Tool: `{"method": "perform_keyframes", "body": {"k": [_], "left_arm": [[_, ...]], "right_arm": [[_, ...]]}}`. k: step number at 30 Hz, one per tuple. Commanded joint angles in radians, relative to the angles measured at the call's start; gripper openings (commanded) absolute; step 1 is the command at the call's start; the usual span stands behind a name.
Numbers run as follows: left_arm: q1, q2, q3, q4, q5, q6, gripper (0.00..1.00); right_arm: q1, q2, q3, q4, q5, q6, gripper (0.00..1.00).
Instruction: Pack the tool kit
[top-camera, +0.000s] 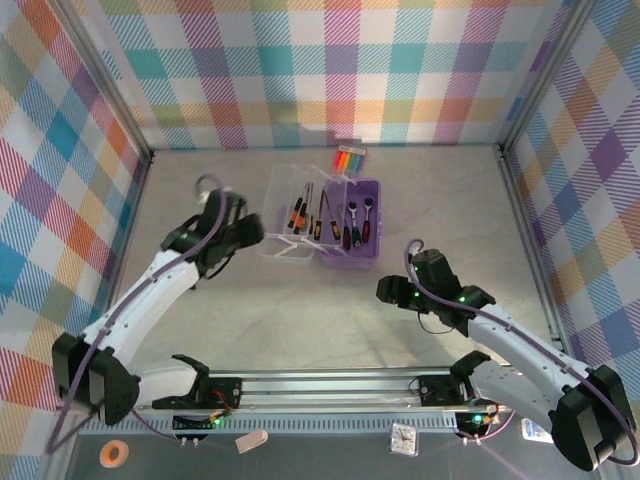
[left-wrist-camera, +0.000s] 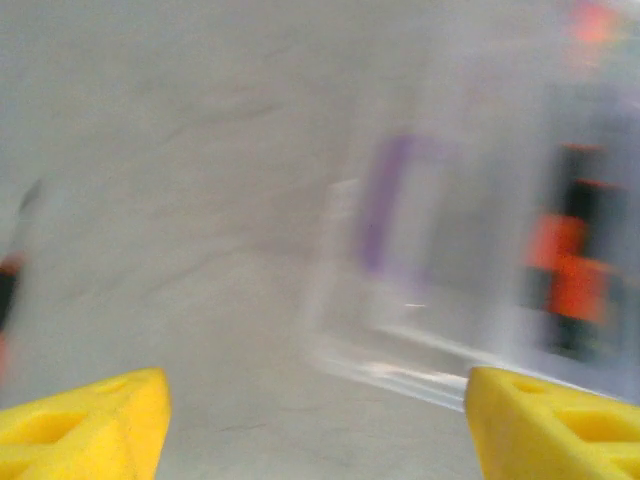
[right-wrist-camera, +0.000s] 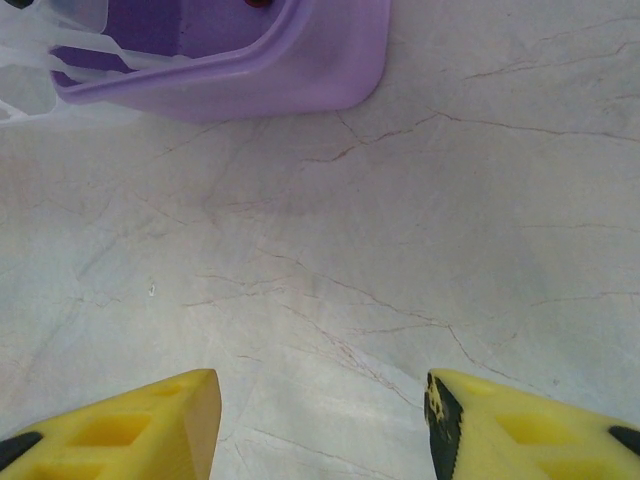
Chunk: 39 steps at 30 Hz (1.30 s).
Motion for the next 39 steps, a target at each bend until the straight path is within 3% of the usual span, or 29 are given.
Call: {"method": "perform_keyframes", "body": {"k": [1, 6, 11, 16, 21, 27, 33, 39], "left_arm": [[0.165, -0.114, -0.207, 0.013, 0.03, -0.183, 0.81], [0.419, -0.166, -0.371, 0.106, 0.179, -0.227, 0.91], [0.526, 0.011, -0.336, 0.18, 0.261, -0.18, 0.92], [0.528, 0.198, -0.247, 0.229, 0.274, -0.154, 0.78], [0.528, 0.318, -0.127, 0.182, 0.235, -0.107, 0.76], [0.516, 0.426, -0.095, 0.19, 0.232, -0.11, 0.68], [0.491, 0.463, -0.1, 0.197, 0.246, -0.101, 0.62], [0.391, 0.441, -0.101, 0.187, 0.218, -0.096, 0.57]], "right_arm": [[0.01, 0.021, -0.003, 0.064, -0.011, -0.01, 0.58], [0.025, 0.086, 0.031, 0.09, -0.027, -0.022, 0.62], [0.037, 0.102, 0.026, 0.12, -0.021, -0.01, 0.63], [0.04, 0.113, 0.015, 0.133, -0.009, -0.005, 0.64], [0.042, 0.111, 0.02, 0.112, -0.005, -0.019, 0.63], [0.041, 0.096, 0.026, 0.101, 0.019, -0.021, 0.63], [0.042, 0.081, 0.026, 0.085, 0.023, -0.018, 0.62], [0.042, 0.073, 0.024, 0.081, 0.023, -0.009, 0.62]]}}
